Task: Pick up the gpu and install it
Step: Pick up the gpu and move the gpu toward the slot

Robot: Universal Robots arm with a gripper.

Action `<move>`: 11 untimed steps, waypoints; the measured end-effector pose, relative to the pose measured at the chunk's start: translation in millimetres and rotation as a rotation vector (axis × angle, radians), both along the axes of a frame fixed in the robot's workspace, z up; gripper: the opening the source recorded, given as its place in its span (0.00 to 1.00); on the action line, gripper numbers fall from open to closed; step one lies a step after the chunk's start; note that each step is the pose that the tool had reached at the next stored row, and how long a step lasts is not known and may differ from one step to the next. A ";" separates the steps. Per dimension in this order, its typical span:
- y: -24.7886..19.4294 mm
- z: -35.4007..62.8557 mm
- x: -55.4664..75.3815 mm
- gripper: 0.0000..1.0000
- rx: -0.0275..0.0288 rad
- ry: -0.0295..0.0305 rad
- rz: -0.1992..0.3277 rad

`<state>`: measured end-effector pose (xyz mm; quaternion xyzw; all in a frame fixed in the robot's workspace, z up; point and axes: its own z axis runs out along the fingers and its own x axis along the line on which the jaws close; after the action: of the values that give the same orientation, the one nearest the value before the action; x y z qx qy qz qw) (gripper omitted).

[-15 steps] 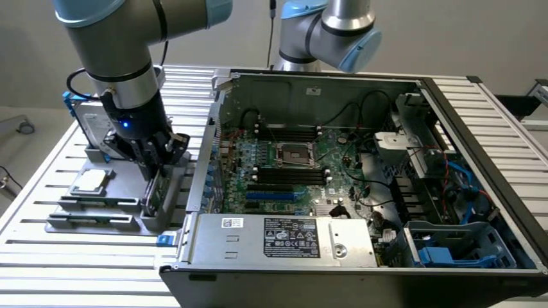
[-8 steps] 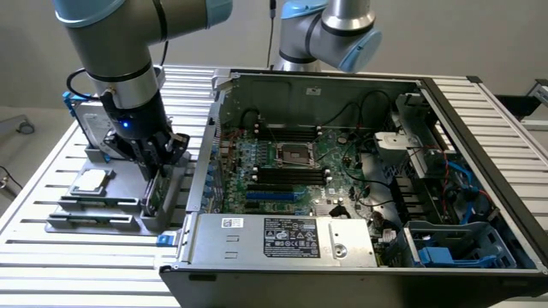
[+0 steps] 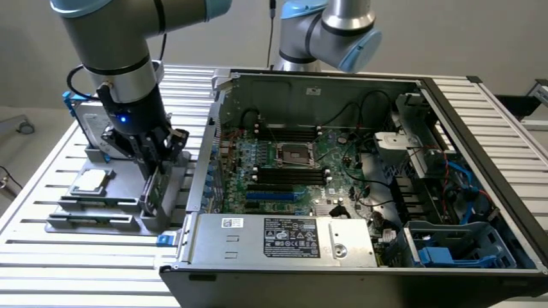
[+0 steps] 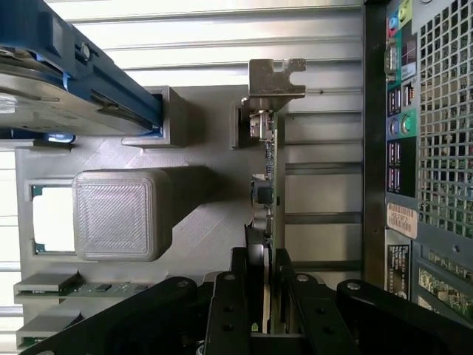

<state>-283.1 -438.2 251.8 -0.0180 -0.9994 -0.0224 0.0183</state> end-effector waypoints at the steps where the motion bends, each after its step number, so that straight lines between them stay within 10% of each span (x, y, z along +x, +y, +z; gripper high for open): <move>1: 0.1 3.7 0.0 0.26 0.0002 0.0000 0.000; 11: 0.8 46.6 0.0 0.26 0.0011 0.0001 0.000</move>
<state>-283.1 -437.5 298.4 -0.0180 -0.9994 -0.0229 0.0183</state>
